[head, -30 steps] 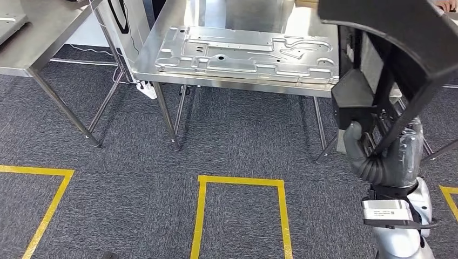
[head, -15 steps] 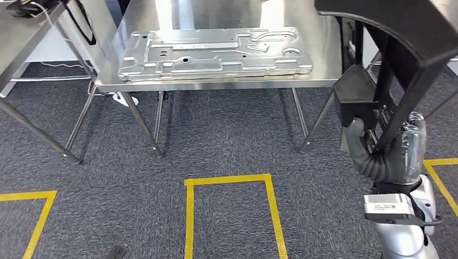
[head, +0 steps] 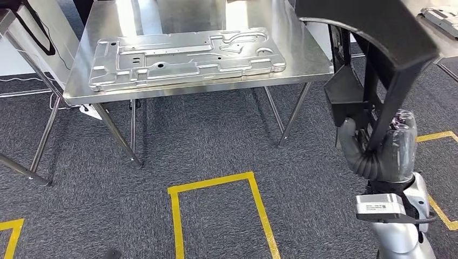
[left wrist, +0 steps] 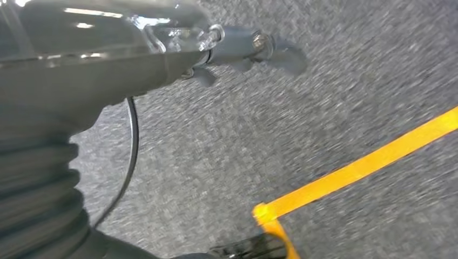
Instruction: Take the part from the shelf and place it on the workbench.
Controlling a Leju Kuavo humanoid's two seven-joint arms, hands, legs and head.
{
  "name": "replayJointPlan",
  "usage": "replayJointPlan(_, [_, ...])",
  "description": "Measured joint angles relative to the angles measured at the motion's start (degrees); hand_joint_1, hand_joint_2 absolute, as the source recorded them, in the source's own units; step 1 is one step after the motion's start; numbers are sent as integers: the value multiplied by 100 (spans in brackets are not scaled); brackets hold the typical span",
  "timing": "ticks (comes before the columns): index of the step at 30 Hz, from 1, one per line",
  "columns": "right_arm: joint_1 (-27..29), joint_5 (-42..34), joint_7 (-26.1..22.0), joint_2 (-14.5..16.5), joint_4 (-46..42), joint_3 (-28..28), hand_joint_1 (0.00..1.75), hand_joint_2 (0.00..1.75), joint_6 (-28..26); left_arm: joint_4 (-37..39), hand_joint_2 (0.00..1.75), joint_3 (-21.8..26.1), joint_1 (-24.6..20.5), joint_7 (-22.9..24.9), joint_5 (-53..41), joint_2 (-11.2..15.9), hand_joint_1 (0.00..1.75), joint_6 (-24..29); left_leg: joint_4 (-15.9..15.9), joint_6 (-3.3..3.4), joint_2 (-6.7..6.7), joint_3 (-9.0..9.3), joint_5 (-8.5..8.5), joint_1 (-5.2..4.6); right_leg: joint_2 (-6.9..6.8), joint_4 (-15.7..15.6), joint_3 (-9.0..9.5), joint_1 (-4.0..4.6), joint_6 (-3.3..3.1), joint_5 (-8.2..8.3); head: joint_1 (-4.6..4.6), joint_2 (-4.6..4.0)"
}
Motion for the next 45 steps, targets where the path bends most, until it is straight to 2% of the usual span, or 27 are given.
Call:
replayJointPlan(2, [5, 1, 1, -5, -6, 4, 175, 175, -8, 0, 175, 1, 4, 14, 4, -1, 0, 2, 1, 27, 121, 6, -15, -4, -128, 737, -394, -12, 21, -291, 64, 0])
replayJointPlan(3, [13, 1, 1, -5, -6, 7, 175, 175, -10, 0, 175, 1, 6, 20, 4, -1, 0, 1, 1, 31, 180, 10, -24, -4, -149, 965, -527, -22, 27, -330, 85, 0])
replayJointPlan(4, [20, 1, 2, -5, -7, 8, 175, 175, -11, 0, 175, 1, 4, 24, 4, -1, 0, 1, 1, 32, 237, 20, -37, -2, -165, 989, -557, -28, 32, -261, 107, 0])
replayJointPlan(5, [21, 1, 2, -6, -12, 6, 175, 175, -13, 0, 175, 1, 1, 27, 4, -2, 0, 1, 1, 26, 291, 39, -53, 2, -187, 787, -469, -31, 33, -96, 131, 0])
replayJointPlan(6, [20, 1, 2, -7, -21, 3, 175, 175, -15, 0, 175, 2, -3, 31, 4, -3, 0, 1, 1, 13, 337, 64, -72, 6, -238, 419, -289, -32, 31, 118, 154, 0])
replayJointPlan(8, [11, 11, 2, -14, -55, -4, 175, 175, -31, 0, 175, 2, -13, 34, 4, -5, 0, 1, 1, -37, 414, 107, -116, -14, -397, -284, 64, 5, 24, 375, 202, 0])
replayJointPlan(10, [22, 42, 7, -25, -97, -15, 175, 175, -59, 0, 175, 1, -21, 36, 7, -6, 0, 1, -23, -86, 483, 141, -141, -51, -458, -523, 172, 46, 6, 377, 204, 0])
replayJointPlan(12, [68, 84, 11, -50, -163, -37, 175, 175, -83, 0, 175, 1, -26, 35, 18, -8, 0, 1, -61, -134, 529, 194, -163, -59, -382, -548, 182, 31, -44, 376, 163, 0])
replayJointPlan(13, [88, 104, 12, -66, -209, -51, 175, 175, -91, 0, 175, 0, -28, 32, 25, -11, 0, 1, -25, -156, 485, 203, -208, -57, -350, -562, 200, 15, -76, 374, 139, 0])
replayJointPlan(15, [121, 149, 18, -98, -329, -83, 175, 175, -115, 1, 175, -1, -24, 23, 49, -19, 0, 1, 384, -177, 295, 43, -455, -49, -305, -584, 245, -19, -154, 365, 66, 0])
replayJointPlan(17, [195, 179, 40, -122, -473, -136, 175, 175, -165, 2, 175, 3, -3, 17, 83, -22, 0, 1, 1131, -173, 145, -330, -768, -67, -265, -583, 269, -11, -206, 343, -20, 0])
replayJointPlan(18, [246, 184, 54, -134, -558, -174, 175, 175, -195, 2, 175, 7, 16, 18, 96, -22, 0, 1, 1408, -172, 121, -486, -832, -75, -239, -582, 279, -7, -215, 335, -44, 0])
replayJointPlan(19, [295, 187, 65, -148, -646, -219, 175, 175, -222, 2, 175, 10, 33, 19, 106, -23, 0, 1, 1505, -169, 110, -563, -793, -80, -212, -581, 292, -4, -220, 327, -60, 0])
replayJointPlan(20, [341, 189, 73, -163, -740, -267, 175, 175, -249, 2, 175, 13, 46, 23, 111, -26, 0, 0, 1382, -164, 109, -538, -645, -79, -183, -579, 310, -4, -217, 316, -69, 0])
replayJointPlan(22, [430, 199, 77, -192, -916, -359, 175, 175, -289, 2, 175, 14, 56, 32, 115, -30, 0, -1, 688, -153, 89, -266, -218, -68, -136, -569, 354, -6, -184, 282, -85, 0])
replayJointPlan(23, [476, 208, 75, -206, -1003, -404, 175, 175, -307, 3, 175, 14, 54, 37, 115, -38, 0, -3, 355, -144, 68, -133, -73, -63, -117, -554, 365, 3, -157, 262, -96, 0])
replayJointPlan(24, [519, 218, 73, -217, -1084, -441, 175, 175, -321, 4, 175, 14, 54, 42, 114, -48, 0, -7, 134, -133, 49, -48, 3, -59, -103, -542, 366, 12, -132, 247, -99, 0])
replayJointPlan(25, [560, 227, 69, -232, -1160, -472, 175, 175, -336, 5, 175, 14, 56, 47, 112, -64, 0, -14, 40, -124, 33, -17, 10, -58, -94, -533, 361, 24, -132, 238, -101, 0])
replayJointPlan(28, [653, 246, 52, -259, -1350, -546, 175, 175, -387, 9, 175, 16, 55, 53, 101, -99, 0, -41, 8, -113, 28, -14, 11, -63, -88, -558, 378, 32, -183, 244, -78, 0])
replayJointPlan(34, [718, 255, -40, -246, -1553, -628, 175, 175, -566, 9, 175, 16, 33, 53, 67, -105, 0, -43, 15, -82, 27, -7, -3, -79, -89, -623, 417, 31, -158, 268, -50, 0])
replayJointPlan(38, [747, 220, -103, -204, -1628, -691, 175, 175, -697, 9, 175, 16, 12, 60, 41, -105, 0, -27, 18, -69, 28, -6, -12, -88, -89, -629, 417, 25, -67, 260, -50, 0])
replayJointPlan(41, [771, 193, -132, -177, -1670, -754, 175, 175, -791, 9, 175, 16, 3, 69, 37, -105, 0, -9, 20, -62, 28, -1, -16, -91, -89, -635, 416, 24, -43, 259, -50, 0])
replayJointPlan(45, [787, 140, -177, -134, -1785, -866, 175, 175, -924, 9, 175, 16, 7, 75, 26, -97, 0, 6, -95, 46, 45, 64, 33, -95, -96, -678, 437, 9, 48, 277, -60, 0])
